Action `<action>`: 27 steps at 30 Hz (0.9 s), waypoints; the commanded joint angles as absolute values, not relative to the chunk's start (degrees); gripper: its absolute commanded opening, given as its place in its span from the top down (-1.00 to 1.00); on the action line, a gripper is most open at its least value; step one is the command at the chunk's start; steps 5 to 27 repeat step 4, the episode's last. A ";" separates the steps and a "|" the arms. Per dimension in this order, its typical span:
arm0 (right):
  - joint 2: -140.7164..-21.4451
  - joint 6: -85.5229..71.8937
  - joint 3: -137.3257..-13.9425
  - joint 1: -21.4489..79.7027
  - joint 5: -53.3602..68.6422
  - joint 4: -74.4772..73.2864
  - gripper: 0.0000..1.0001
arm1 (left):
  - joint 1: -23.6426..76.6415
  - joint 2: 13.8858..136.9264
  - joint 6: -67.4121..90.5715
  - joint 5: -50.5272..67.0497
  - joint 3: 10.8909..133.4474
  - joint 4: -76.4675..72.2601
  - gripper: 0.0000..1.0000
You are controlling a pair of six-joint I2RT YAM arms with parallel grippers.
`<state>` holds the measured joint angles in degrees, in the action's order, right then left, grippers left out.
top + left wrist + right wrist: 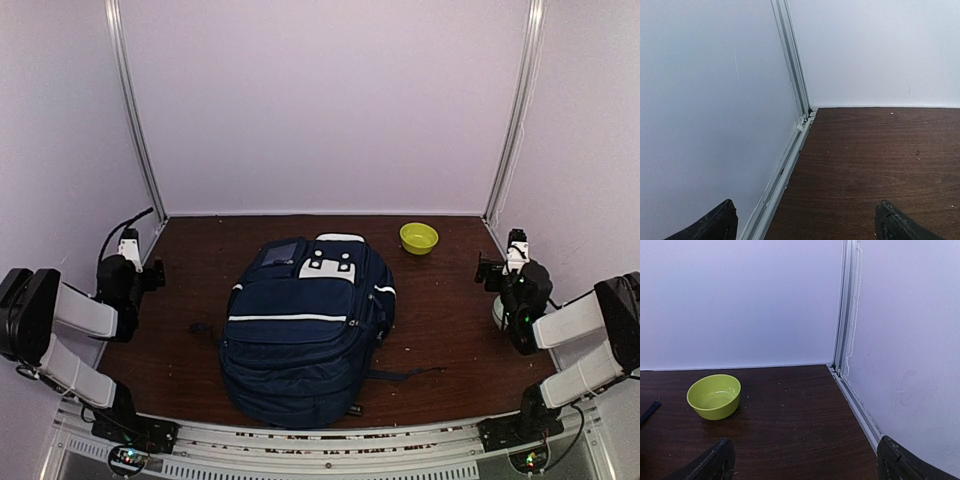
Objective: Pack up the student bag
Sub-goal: Reset both arms
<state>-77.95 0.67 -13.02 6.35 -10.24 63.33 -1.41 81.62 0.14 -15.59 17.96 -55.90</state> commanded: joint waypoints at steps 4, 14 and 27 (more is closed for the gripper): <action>-77.78 -0.16 -14.31 4.92 -8.28 62.24 -1.00 | -1.51 81.56 0.48 -14.96 18.04 -59.58 -0.96; -77.78 -0.16 -14.31 4.92 -8.28 62.24 -1.00 | -1.51 81.56 0.48 -14.96 18.04 -59.58 -0.96; -77.78 -0.16 -14.31 4.92 -8.28 62.24 -1.00 | -1.51 81.56 0.48 -14.96 18.04 -59.58 -0.96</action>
